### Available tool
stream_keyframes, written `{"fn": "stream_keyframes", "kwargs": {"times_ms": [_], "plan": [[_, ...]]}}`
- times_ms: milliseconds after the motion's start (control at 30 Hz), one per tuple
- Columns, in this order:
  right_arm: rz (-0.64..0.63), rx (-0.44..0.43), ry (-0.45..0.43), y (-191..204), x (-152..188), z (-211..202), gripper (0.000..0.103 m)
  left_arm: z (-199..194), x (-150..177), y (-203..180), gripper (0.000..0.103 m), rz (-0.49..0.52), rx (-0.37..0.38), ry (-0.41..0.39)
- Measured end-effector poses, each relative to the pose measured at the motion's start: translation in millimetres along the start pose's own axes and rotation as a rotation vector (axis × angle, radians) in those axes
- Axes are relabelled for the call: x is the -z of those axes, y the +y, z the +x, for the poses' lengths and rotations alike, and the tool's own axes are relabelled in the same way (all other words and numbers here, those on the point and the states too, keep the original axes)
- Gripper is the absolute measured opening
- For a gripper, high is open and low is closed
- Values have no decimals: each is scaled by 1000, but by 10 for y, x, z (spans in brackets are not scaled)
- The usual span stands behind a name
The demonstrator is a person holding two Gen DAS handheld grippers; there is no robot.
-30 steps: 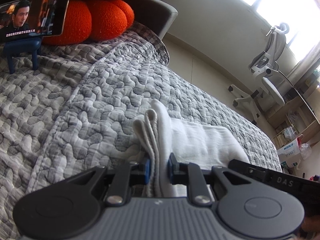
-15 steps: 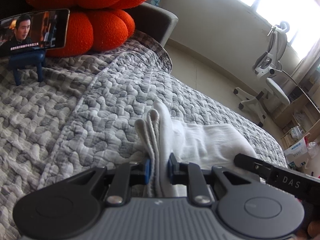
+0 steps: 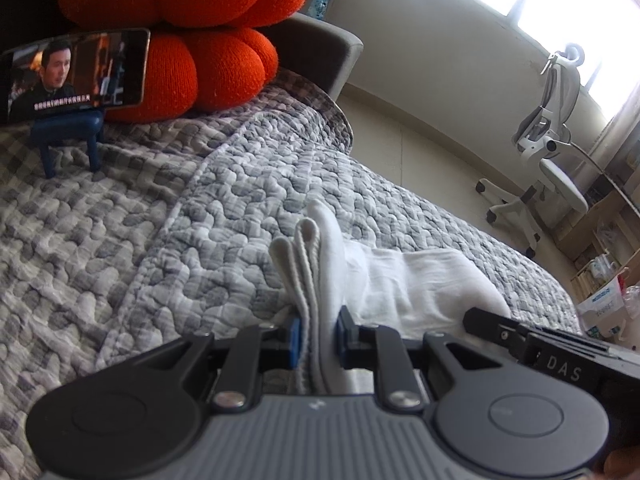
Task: Fold clothes
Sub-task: 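Hold the trousers edge with the right tool while the left tool keeps gripping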
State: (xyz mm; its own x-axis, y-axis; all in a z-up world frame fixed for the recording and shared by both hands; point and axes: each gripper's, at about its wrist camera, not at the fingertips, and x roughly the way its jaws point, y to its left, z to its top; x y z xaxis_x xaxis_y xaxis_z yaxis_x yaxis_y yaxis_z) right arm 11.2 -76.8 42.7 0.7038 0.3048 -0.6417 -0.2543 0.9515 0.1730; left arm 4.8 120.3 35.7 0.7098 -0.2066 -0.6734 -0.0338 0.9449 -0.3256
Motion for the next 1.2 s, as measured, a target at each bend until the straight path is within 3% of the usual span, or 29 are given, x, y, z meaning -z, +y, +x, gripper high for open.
{"fn": "stream_keyframes", "kwargs": {"times_ms": [200, 567, 1200], "plan": [[-47, 63, 11, 110, 17, 31, 17, 19, 19, -33, 18, 22, -30, -6], [-94, 97, -22, 228, 10, 21, 17, -7, 52, -154, 18, 108, -97, -44], [-92, 167, -8, 421, 2, 36, 18, -51, 53, -202, 18, 140, -156, -80]]}}
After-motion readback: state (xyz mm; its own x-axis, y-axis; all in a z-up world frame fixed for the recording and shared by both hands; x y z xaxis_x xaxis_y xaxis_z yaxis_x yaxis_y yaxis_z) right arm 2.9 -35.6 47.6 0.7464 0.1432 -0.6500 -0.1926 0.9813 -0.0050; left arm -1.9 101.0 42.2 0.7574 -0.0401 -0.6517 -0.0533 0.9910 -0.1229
